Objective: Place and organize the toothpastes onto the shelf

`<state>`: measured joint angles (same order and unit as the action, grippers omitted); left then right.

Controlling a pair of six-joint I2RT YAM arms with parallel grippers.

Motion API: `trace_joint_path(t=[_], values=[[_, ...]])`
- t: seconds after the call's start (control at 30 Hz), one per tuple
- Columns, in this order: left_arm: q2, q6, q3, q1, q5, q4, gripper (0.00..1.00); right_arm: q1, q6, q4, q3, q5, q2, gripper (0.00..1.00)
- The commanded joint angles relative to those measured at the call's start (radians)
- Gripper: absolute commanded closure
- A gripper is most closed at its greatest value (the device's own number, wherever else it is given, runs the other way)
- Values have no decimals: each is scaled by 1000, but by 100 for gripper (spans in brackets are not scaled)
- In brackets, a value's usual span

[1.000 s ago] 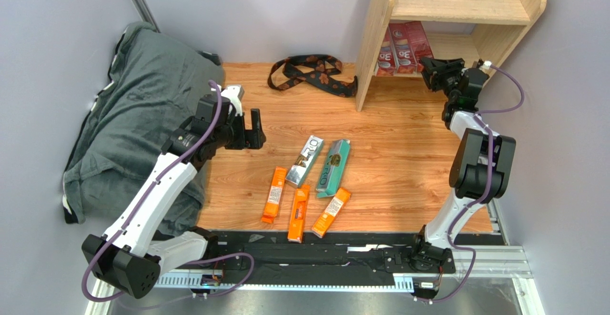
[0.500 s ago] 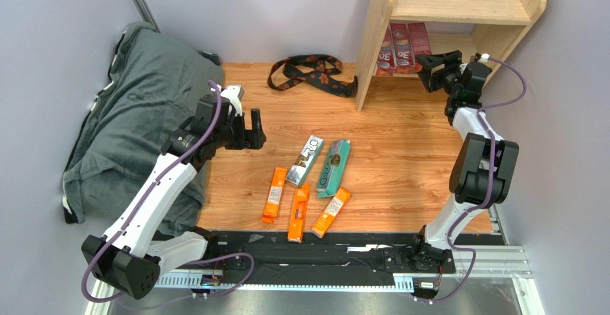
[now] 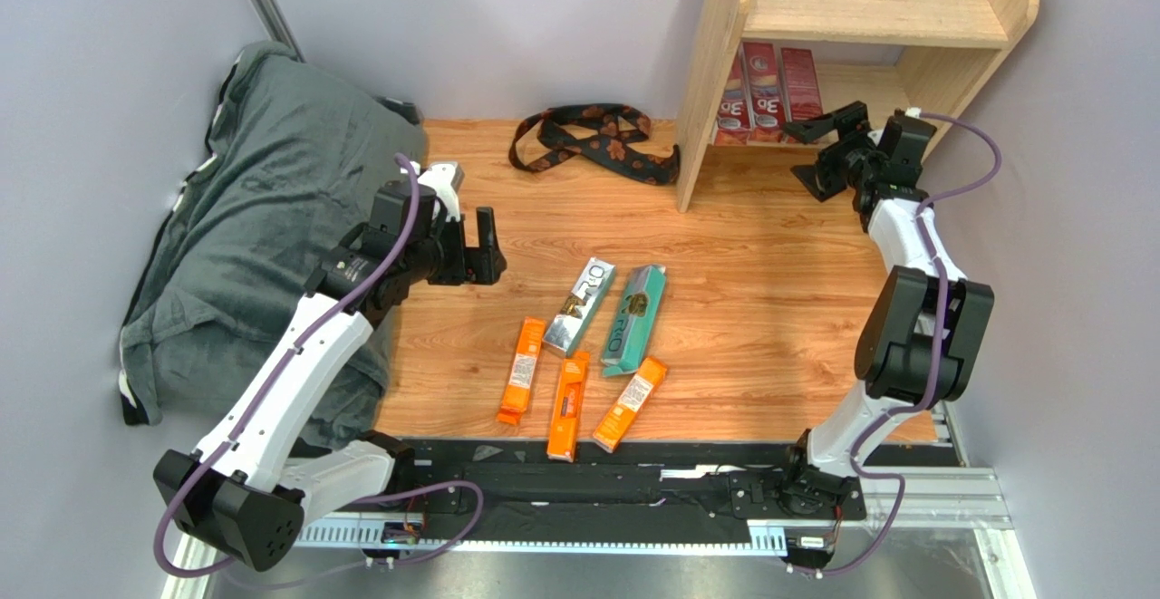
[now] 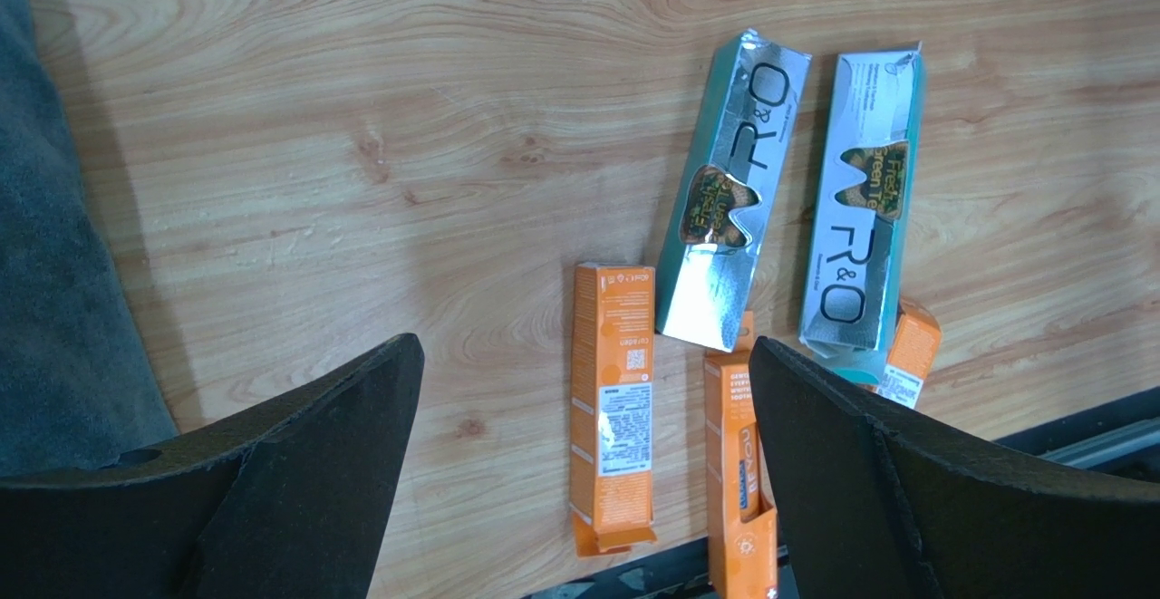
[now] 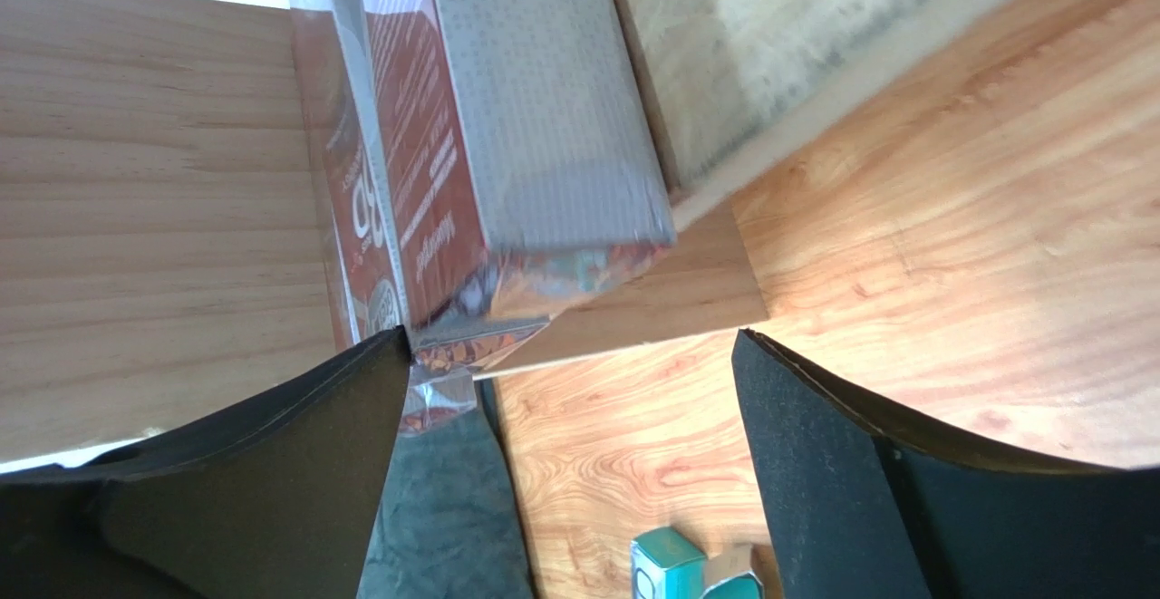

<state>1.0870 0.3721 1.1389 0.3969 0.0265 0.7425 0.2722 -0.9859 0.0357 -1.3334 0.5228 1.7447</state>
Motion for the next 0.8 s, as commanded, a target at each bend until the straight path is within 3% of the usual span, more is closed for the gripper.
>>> trace_joint_path(t=[0.0, 0.4, 0.77], values=[[-32, -6, -1, 2, 15, -22, 1, 19, 67, 122, 40, -9, -79, 7], [-70, -6, -14, 0, 21, -11, 1, 33, 88, 96, 138, 39, -290, 4], [-81, -9, -34, 2, 121, -8, 1, 21, 173, 256, 181, 66, -511, 5]])
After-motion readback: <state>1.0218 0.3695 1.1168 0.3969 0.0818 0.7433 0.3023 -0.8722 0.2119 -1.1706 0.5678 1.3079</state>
